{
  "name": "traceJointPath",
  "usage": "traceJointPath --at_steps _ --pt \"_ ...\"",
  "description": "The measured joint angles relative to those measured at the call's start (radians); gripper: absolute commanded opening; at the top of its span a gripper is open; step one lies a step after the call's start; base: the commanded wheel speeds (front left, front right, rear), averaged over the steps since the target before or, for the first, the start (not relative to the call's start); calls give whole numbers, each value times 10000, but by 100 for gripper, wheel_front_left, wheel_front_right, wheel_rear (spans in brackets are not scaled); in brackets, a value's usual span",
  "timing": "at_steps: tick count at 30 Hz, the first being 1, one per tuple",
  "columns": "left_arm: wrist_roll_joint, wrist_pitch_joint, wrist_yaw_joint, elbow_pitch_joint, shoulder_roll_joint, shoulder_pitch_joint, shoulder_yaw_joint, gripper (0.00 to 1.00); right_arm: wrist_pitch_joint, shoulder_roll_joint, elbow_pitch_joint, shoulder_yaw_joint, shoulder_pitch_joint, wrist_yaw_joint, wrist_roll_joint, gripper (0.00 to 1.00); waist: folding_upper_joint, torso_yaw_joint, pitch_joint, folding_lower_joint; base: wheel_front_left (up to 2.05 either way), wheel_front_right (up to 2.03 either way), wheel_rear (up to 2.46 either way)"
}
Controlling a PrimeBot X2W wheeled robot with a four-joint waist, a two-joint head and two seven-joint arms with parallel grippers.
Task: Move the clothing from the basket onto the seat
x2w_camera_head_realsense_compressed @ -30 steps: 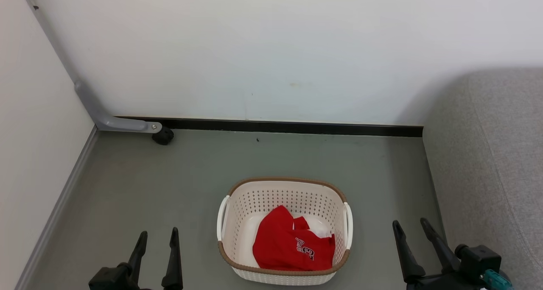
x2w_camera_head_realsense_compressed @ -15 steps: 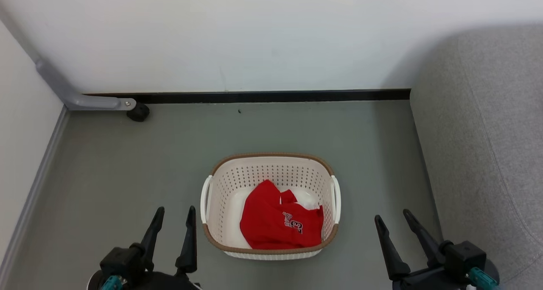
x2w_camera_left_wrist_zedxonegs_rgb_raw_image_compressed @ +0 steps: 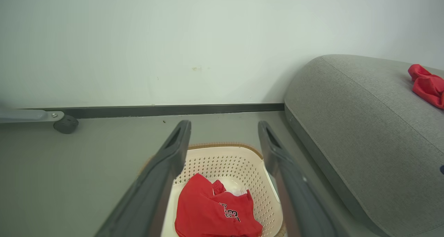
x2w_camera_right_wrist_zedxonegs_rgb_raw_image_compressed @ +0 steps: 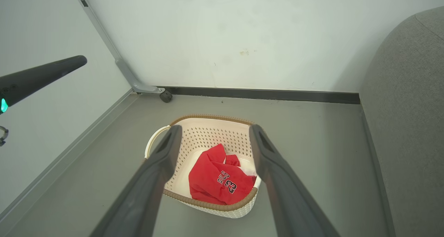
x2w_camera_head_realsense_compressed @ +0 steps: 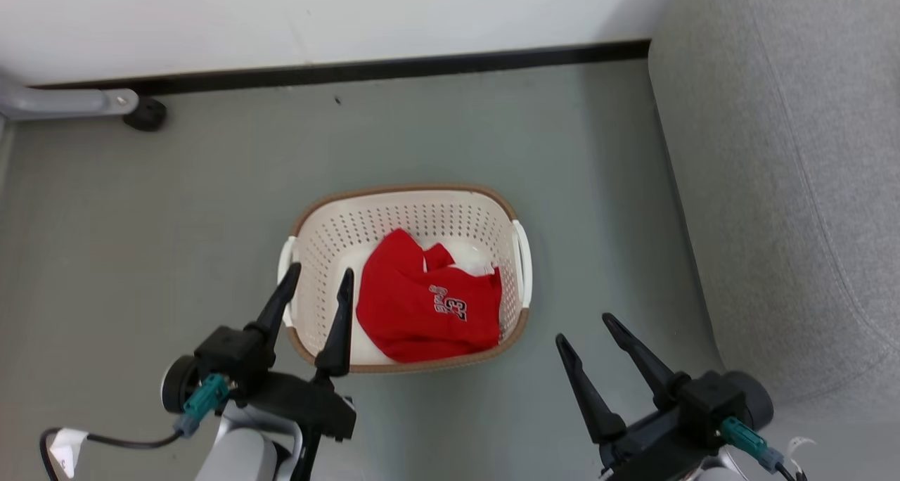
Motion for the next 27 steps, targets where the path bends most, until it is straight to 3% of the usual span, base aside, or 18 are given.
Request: traceJointPath --at_steps 27 --pt "165 888 -176 1438 583 -3027 69 100 -2 8 -1041 -63 -2160 13 -75 100 0 -1715 3952 0 0 0 0"
